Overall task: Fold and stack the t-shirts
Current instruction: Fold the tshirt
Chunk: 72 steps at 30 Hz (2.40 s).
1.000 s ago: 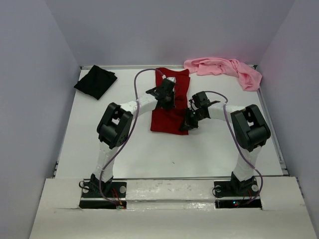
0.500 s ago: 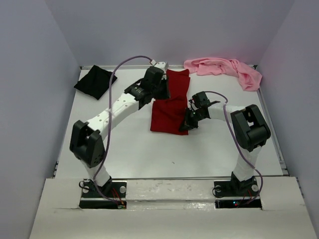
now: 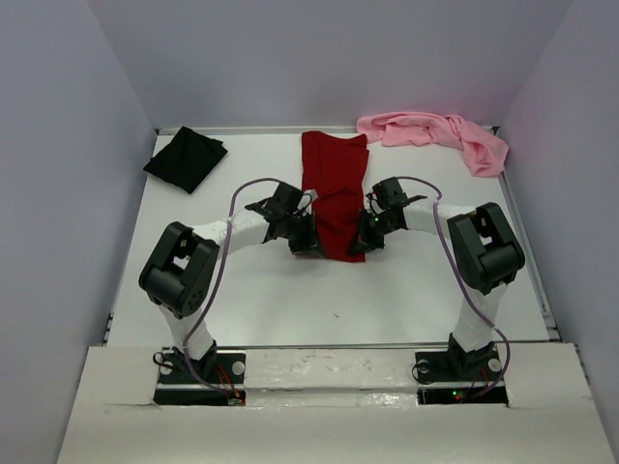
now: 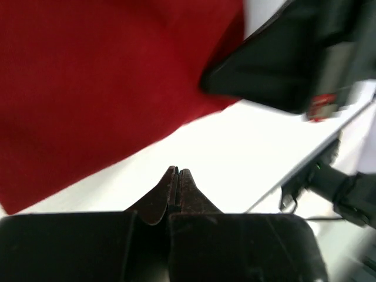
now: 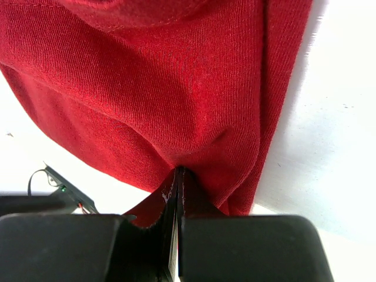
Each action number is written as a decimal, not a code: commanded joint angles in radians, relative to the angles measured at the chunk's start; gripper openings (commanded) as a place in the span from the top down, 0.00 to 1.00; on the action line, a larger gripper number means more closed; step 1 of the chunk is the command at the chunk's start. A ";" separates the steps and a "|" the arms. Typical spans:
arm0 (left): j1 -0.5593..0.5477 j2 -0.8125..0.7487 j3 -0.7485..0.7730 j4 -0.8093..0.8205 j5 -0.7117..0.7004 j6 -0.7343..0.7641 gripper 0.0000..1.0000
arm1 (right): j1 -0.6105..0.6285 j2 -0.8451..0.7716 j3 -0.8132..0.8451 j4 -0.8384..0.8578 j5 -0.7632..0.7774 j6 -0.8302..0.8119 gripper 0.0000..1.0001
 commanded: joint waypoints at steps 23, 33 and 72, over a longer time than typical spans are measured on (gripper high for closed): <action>0.088 0.122 -0.115 0.313 0.153 -0.118 1.00 | 0.023 0.039 -0.017 -0.098 0.109 -0.053 1.00; 0.091 0.248 -0.061 0.286 0.110 -0.090 1.00 | 0.023 0.030 -0.014 -0.102 0.104 -0.058 1.00; 0.093 0.237 -0.085 0.115 0.072 -0.048 1.00 | -0.085 0.180 0.526 -0.256 0.041 -0.210 0.40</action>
